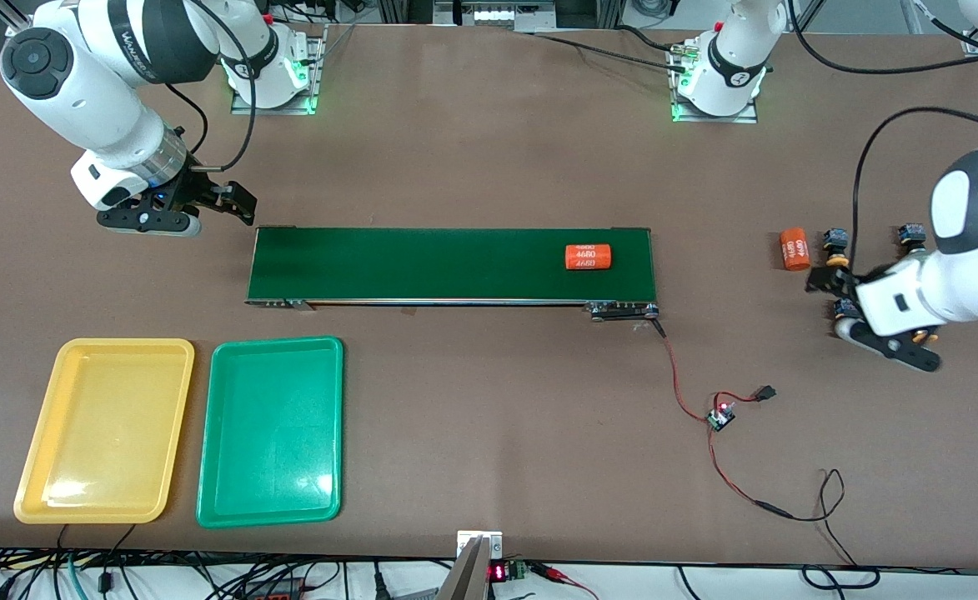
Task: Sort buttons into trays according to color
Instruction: 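Move the left gripper back over a green-capped button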
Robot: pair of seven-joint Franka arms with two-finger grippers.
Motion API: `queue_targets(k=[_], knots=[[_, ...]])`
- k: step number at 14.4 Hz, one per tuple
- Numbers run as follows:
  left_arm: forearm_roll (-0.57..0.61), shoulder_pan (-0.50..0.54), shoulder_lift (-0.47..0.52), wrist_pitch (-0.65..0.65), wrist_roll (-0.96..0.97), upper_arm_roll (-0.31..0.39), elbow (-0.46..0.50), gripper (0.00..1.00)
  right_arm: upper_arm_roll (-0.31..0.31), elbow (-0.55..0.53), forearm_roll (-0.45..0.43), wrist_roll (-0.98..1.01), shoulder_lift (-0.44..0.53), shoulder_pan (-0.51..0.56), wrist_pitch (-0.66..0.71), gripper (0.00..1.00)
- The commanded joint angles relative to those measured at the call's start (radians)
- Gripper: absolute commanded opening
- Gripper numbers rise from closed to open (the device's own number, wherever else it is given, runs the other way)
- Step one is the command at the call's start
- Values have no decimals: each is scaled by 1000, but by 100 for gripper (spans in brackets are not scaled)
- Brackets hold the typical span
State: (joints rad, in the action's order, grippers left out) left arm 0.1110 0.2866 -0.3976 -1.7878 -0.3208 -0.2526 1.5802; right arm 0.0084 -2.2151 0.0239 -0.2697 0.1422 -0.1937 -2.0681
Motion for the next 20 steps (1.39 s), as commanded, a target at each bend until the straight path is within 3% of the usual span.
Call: queue_targets(k=[1, 5, 8, 12, 18, 20], knots=[[-8, -124, 11, -155, 43, 188, 75, 100, 4, 3, 10, 3, 0, 8, 2, 100], [-8, -127, 19, -393, 43, 275, 274, 100, 4, 3, 10, 3, -1, 8, 2, 100], [-7, -118, 5, -534, 31, 286, 388, 100, 4, 3, 10, 3, -4, 8, 0, 100], [-2, -110, -87, -640, 17, 343, 393, 100, -2, 15, 10, 26, -3, 10, 19, 100], [-22, -64, -176, -709, 17, 352, 391, 100, -2, 57, 10, 60, -39, 8, 74, 100], [-22, -53, -182, -706, 17, 352, 394, 77, -2, 60, 8, 60, -46, 8, 72, 100]])
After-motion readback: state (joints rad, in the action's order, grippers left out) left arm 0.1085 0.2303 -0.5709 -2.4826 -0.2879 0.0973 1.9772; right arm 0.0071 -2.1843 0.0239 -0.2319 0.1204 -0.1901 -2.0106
